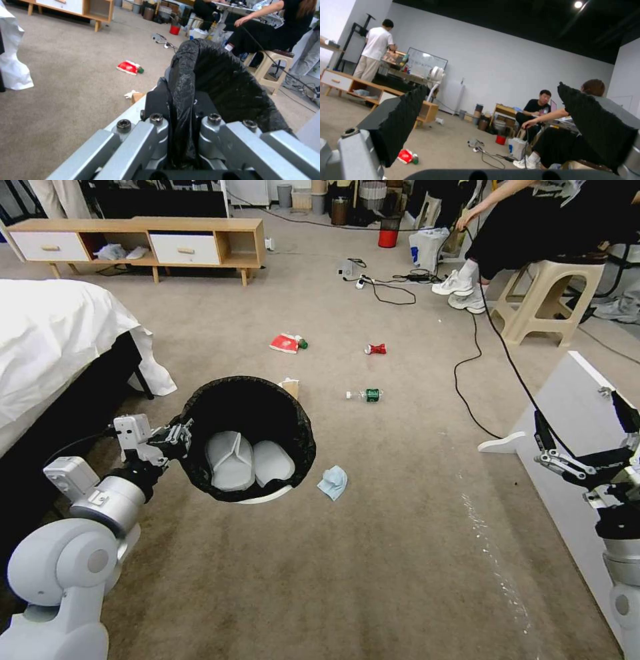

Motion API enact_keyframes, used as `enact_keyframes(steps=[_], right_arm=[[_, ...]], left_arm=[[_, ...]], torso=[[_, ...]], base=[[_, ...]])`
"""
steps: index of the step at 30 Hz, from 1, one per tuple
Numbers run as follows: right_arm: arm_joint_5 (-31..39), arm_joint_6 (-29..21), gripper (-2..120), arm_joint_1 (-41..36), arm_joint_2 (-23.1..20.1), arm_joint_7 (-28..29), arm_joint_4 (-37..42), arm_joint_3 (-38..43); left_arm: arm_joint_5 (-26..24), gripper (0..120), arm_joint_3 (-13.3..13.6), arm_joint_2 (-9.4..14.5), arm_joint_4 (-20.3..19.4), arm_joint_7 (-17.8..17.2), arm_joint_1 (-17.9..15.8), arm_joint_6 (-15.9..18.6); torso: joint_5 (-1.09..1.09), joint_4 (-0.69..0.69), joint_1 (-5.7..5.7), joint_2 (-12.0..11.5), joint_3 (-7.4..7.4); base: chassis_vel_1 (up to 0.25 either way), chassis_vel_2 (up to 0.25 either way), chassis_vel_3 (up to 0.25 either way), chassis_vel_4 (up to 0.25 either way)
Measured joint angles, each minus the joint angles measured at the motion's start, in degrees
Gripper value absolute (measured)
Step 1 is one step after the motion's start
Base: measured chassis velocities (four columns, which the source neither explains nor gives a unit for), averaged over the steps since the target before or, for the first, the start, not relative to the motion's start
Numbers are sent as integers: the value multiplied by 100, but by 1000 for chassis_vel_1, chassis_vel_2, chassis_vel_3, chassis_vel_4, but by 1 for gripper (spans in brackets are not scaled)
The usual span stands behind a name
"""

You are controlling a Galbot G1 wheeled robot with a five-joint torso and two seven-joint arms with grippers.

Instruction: Pick up the trash bin and place the garbage on the floor into it.

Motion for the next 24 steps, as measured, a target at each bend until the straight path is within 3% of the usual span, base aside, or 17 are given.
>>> enact_keyframes(steps=[24], right_arm=[[2, 4, 100, 10, 22, -119, -3, 1]], left_arm=[[1, 7, -12, 2, -23, -4, -37, -9]], torso=[[0, 0, 0, 0, 0]], base=[[-44, 44, 48, -39]])
